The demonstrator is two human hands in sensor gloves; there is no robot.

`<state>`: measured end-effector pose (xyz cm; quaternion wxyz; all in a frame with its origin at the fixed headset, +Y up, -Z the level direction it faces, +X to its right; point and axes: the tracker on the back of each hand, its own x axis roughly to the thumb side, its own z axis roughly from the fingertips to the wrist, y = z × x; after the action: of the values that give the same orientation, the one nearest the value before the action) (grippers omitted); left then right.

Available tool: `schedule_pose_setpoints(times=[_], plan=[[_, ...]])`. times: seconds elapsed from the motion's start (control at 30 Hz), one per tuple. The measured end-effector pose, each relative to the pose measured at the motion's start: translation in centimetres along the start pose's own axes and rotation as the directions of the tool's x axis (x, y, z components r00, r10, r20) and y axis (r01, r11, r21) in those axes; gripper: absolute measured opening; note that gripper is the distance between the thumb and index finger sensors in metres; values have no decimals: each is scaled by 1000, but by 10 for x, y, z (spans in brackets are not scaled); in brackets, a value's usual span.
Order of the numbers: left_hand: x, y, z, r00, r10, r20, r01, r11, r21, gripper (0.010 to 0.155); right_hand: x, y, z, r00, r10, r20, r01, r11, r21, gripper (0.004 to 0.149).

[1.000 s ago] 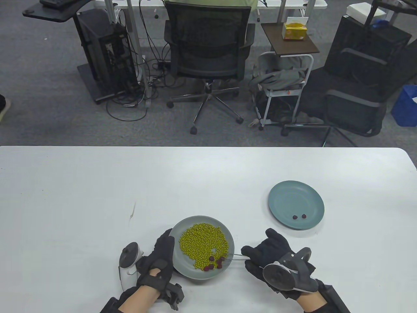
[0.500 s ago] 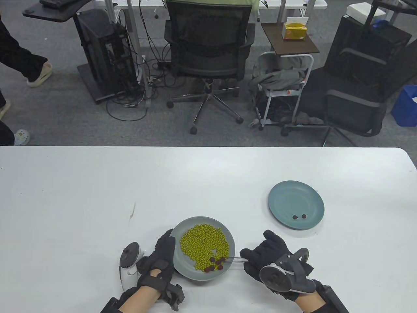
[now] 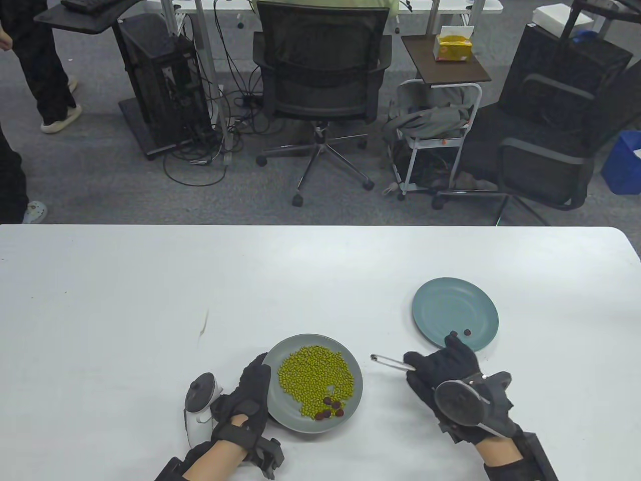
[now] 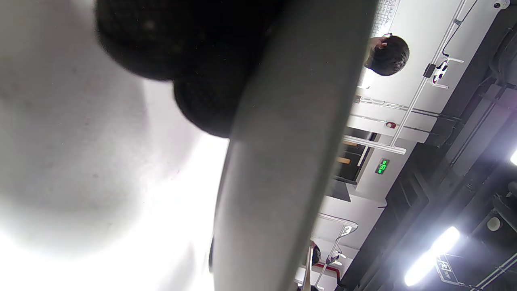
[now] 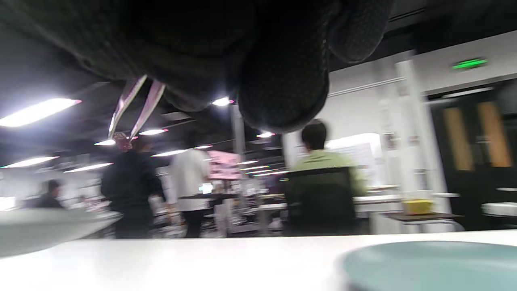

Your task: Pick cranberries with tweezers into plate

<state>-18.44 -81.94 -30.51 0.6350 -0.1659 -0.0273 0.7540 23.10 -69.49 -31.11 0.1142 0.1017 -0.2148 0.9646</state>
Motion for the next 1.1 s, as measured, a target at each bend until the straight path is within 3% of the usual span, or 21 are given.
schedule_pose_setpoints(times=[0.1, 0.2, 0.4, 0.7, 0.97, 1.1], plan=[[0, -1, 0, 1000, -4, -1, 4, 1000, -6, 63, -40, 1, -7, 978, 40, -205, -37, 999, 16, 46], [-1, -1, 0, 1000, -5, -1, 5, 1000, -11, 63, -73, 15, -8, 929, 109, -353, -75, 991, 106, 46], [-1, -2, 0, 1000, -14, 3, 14, 1000, -12, 63, -90, 46, -9, 900, 201, -386, -119, 967, 226, 46], [-1, -3, 0, 1000, -14, -2, 14, 1000, -12, 63, -86, 64, -11, 864, 331, -380, -212, 923, 322, 48], [-2, -3, 0, 1000, -14, -2, 14, 1000, -19, 63, -86, 38, -10, 884, 134, -447, -78, 987, 142, 48], [-2, -3, 0, 1000, -14, -2, 14, 1000, -18, 63, -76, 29, -9, 904, 135, -406, -94, 988, 120, 50]])
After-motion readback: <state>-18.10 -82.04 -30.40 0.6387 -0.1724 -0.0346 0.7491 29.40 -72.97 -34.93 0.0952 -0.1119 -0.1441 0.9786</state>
